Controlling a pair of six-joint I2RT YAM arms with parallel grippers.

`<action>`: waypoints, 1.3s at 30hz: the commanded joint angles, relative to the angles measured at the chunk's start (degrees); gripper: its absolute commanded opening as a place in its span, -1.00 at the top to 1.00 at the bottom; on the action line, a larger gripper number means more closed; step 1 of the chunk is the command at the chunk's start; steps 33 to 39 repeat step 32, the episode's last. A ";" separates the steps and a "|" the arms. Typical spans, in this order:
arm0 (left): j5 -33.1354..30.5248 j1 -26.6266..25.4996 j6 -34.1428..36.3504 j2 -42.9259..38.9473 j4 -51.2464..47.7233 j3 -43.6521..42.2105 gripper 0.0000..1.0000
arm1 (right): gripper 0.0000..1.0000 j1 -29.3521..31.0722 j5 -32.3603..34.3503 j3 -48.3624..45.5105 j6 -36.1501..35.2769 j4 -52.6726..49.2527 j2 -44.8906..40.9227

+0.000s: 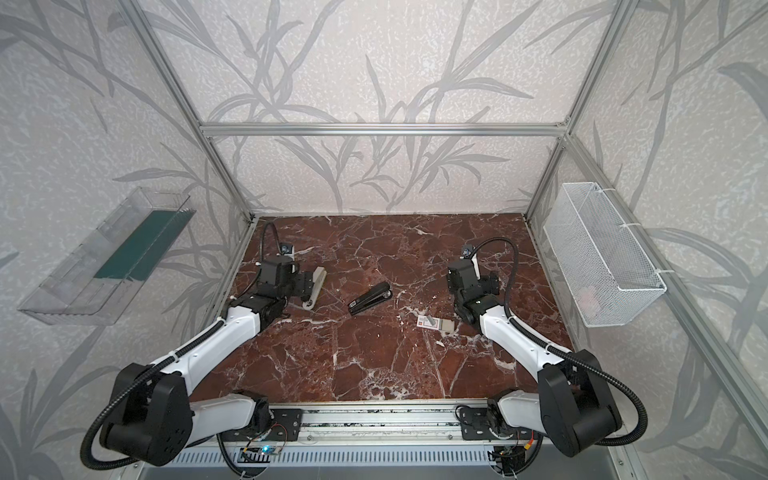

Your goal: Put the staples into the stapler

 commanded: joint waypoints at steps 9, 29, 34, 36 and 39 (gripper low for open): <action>-2.33 8.98 1.06 12.39 43.60 -14.66 -0.98 | -0.99 -2.27 -3.52 -23.36 -15.00 62.29 10.33; -2.08 9.12 1.59 20.44 60.57 -20.16 -0.99 | -0.99 -11.85 -25.92 -19.86 -9.71 58.64 16.95; -2.09 9.15 1.37 20.16 59.75 -20.06 -0.99 | -0.98 -13.26 -28.52 -20.11 -9.01 58.90 16.91; -2.09 9.15 1.37 20.16 59.75 -20.06 -0.99 | -0.98 -13.26 -28.52 -20.11 -9.01 58.90 16.91; -2.09 9.15 1.37 20.16 59.75 -20.06 -0.99 | -0.98 -13.26 -28.52 -20.11 -9.01 58.90 16.91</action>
